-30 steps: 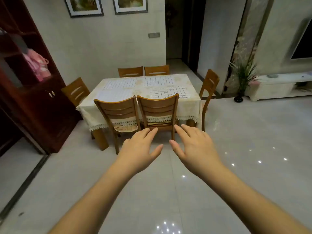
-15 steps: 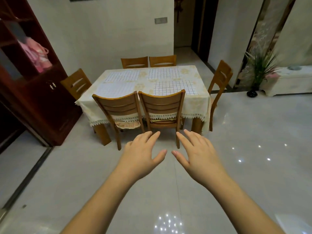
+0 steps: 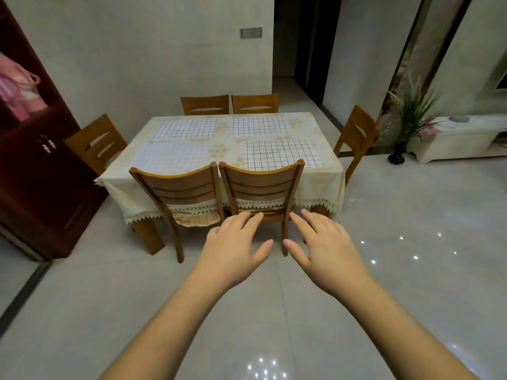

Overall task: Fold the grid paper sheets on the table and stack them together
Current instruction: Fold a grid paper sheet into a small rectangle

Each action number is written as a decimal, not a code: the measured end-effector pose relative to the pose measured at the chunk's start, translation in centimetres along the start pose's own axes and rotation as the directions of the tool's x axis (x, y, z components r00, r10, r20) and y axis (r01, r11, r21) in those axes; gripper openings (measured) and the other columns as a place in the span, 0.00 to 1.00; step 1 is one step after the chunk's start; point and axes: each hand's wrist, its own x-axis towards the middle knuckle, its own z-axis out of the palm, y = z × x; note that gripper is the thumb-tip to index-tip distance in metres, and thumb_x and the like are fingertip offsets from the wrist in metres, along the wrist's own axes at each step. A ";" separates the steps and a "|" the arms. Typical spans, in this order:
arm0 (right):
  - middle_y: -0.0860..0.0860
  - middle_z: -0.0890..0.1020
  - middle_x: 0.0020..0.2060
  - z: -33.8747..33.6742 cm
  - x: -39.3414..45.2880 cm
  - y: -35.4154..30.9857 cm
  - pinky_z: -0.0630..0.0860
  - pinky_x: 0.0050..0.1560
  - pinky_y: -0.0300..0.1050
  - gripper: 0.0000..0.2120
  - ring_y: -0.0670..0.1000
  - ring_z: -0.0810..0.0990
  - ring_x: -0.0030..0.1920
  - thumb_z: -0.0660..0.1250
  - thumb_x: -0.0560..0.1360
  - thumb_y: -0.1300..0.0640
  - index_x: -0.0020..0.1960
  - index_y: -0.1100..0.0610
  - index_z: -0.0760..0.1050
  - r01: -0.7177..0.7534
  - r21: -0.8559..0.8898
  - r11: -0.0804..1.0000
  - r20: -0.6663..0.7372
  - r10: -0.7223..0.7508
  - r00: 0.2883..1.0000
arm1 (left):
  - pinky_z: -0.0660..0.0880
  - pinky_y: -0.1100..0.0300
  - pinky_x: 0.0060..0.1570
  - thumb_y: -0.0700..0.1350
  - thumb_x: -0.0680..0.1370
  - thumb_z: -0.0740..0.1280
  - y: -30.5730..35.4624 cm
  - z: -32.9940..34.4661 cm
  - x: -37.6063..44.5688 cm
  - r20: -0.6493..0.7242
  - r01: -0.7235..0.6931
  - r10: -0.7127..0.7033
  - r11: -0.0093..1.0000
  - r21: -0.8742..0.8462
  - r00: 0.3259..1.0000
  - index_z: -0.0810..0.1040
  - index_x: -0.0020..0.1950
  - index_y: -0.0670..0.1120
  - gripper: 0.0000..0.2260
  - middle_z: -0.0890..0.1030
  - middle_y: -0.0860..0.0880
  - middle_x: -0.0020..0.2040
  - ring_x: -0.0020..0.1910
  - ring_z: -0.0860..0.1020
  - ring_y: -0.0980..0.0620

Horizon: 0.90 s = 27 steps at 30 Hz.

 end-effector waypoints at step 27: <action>0.48 0.64 0.74 4.6 26.6 19.2 0.59 0.72 0.50 0.37 0.50 0.61 0.74 0.38 0.73 0.32 0.77 0.47 0.56 0.024 0.135 0.991 0.038 -0.029 0.999 | 0.65 0.48 0.70 0.63 0.79 0.54 3.9 5.8 31.1 0.091 0.021 -0.023 1.000 0.018 0.996 0.57 0.77 0.55 0.28 0.61 0.53 0.76 0.74 0.60 0.53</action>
